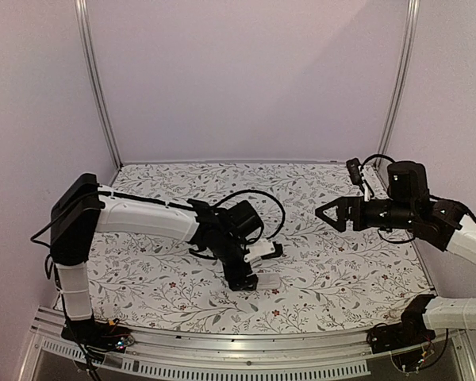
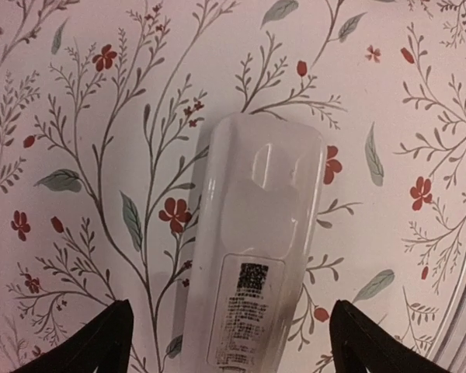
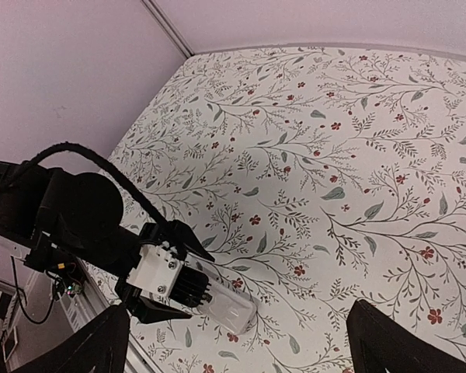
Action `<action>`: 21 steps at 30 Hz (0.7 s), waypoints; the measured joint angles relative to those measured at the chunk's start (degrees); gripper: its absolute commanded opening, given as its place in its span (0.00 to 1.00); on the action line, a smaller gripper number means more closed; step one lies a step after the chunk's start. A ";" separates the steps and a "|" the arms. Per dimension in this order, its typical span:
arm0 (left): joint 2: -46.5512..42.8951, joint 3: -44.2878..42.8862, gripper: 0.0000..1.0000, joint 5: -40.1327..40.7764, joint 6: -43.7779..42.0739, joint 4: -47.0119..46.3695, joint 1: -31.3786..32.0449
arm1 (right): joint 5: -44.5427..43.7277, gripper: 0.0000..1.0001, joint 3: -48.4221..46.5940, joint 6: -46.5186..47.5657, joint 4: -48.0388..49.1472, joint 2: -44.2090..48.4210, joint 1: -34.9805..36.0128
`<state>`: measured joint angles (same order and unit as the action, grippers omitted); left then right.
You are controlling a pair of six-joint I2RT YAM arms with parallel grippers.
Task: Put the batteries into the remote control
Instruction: Pick up the remote control from the center of the board.
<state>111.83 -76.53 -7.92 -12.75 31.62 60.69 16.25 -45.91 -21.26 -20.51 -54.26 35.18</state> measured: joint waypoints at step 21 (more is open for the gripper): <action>5.68 -3.63 0.30 -0.87 -1.60 3.61 -0.85 | 0.90 0.96 6.10 -1.51 2.80 6.64 0.00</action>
<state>117.51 -80.16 -8.80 -14.35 35.22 59.83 17.15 -39.81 -22.76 -17.72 -47.62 35.18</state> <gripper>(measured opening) 0.449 0.976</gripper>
